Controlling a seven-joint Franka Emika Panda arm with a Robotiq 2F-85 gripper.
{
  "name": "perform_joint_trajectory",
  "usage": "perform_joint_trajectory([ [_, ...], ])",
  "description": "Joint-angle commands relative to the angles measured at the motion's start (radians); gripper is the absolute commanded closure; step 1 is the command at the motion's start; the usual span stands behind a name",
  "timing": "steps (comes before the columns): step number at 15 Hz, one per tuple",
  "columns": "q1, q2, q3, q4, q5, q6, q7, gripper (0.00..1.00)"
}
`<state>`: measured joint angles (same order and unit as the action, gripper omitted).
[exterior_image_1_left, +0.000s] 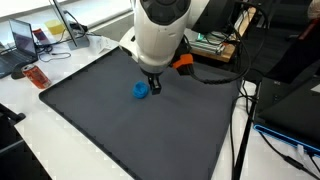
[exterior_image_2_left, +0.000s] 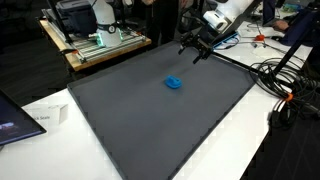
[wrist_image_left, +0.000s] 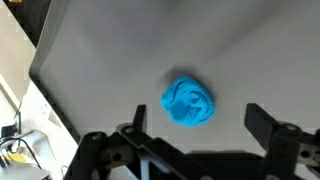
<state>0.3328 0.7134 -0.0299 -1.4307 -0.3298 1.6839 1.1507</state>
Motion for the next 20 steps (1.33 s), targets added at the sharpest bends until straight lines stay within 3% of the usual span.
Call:
perform_joint_trajectory([
  [1,-0.004,-0.007,0.004,-0.002,-0.002,-0.010,-0.019,0.00],
  [7,-0.050,-0.041,0.009,-0.023,0.013,-0.037,-0.184,0.00],
  [20,-0.178,-0.132,0.010,-0.108,0.080,0.050,-0.569,0.00],
])
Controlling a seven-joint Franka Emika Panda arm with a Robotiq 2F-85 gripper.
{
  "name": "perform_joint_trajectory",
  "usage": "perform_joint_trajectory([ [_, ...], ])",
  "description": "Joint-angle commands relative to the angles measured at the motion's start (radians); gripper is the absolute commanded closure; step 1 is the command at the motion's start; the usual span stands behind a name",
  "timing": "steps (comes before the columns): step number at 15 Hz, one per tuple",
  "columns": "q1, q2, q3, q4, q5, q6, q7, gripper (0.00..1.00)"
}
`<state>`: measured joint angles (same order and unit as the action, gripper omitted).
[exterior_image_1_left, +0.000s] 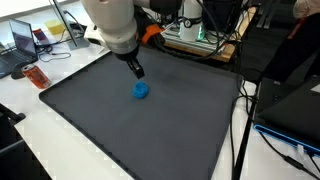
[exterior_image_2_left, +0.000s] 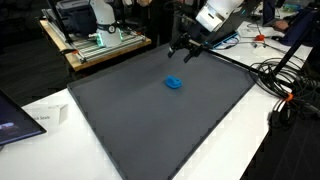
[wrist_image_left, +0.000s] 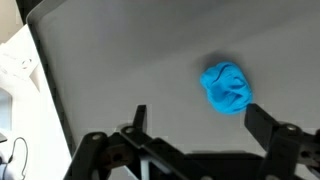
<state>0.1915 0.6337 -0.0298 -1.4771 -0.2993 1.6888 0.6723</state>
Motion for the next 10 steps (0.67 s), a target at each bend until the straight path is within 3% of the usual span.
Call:
perform_joint_trajectory([
  [1,-0.046,-0.059,0.009,-0.069,0.062,0.064,-0.117,0.00],
  [10,-0.142,-0.067,0.027,-0.075,0.256,0.139,-0.422,0.00],
])
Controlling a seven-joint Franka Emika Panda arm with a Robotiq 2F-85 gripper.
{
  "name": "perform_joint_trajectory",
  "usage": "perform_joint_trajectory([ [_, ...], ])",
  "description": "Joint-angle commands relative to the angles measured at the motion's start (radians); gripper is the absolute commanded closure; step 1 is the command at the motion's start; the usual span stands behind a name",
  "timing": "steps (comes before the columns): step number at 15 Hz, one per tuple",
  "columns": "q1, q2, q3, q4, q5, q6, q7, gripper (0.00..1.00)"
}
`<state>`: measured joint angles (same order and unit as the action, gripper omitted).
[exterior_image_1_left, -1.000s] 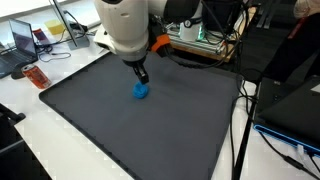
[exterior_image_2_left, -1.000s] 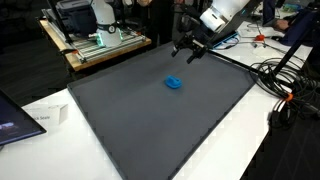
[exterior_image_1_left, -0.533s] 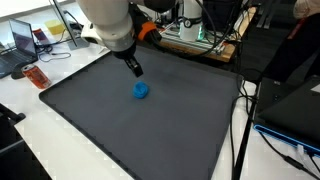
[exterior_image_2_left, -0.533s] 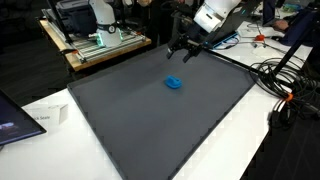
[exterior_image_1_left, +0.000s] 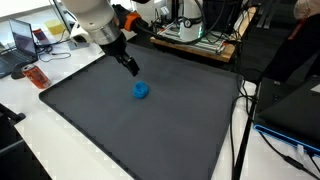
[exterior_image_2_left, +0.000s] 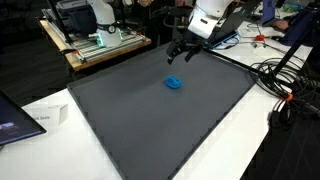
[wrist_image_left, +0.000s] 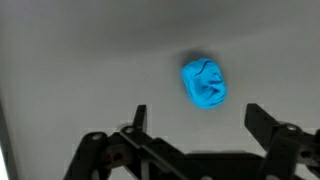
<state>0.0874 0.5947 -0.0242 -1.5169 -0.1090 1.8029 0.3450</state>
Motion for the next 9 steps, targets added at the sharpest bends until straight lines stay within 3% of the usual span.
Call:
perform_joint_trajectory([
  [1,-0.047,-0.029,0.024,-0.035,0.084,0.027,-0.127,0.00],
  [9,-0.108,-0.031,0.044,-0.052,0.164,0.080,-0.362,0.00],
])
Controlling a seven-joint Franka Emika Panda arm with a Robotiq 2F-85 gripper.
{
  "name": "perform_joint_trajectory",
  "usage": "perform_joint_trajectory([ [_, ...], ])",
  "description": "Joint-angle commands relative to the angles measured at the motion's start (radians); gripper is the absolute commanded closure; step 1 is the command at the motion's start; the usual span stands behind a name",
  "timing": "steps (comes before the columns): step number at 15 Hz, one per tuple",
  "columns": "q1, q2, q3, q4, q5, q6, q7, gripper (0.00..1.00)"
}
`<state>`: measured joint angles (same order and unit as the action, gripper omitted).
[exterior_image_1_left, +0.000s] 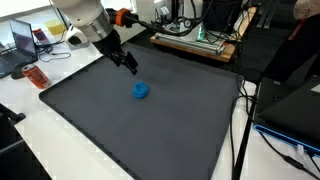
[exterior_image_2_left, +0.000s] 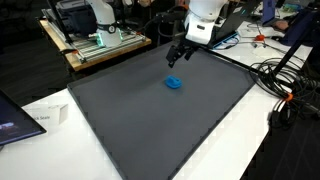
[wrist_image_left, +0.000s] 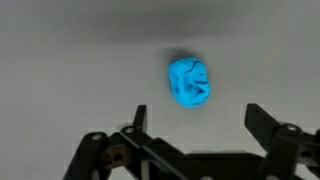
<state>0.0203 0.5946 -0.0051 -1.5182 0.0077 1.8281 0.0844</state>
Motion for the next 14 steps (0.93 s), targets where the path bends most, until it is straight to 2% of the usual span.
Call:
perform_joint_trajectory([
  [1,-0.051,-0.029,0.029,-0.054,0.059,0.069,-0.132,0.00],
  [5,-0.088,-0.022,0.036,-0.078,0.086,0.124,-0.241,0.00],
  [14,-0.184,-0.002,0.076,-0.111,0.196,0.140,-0.486,0.00],
])
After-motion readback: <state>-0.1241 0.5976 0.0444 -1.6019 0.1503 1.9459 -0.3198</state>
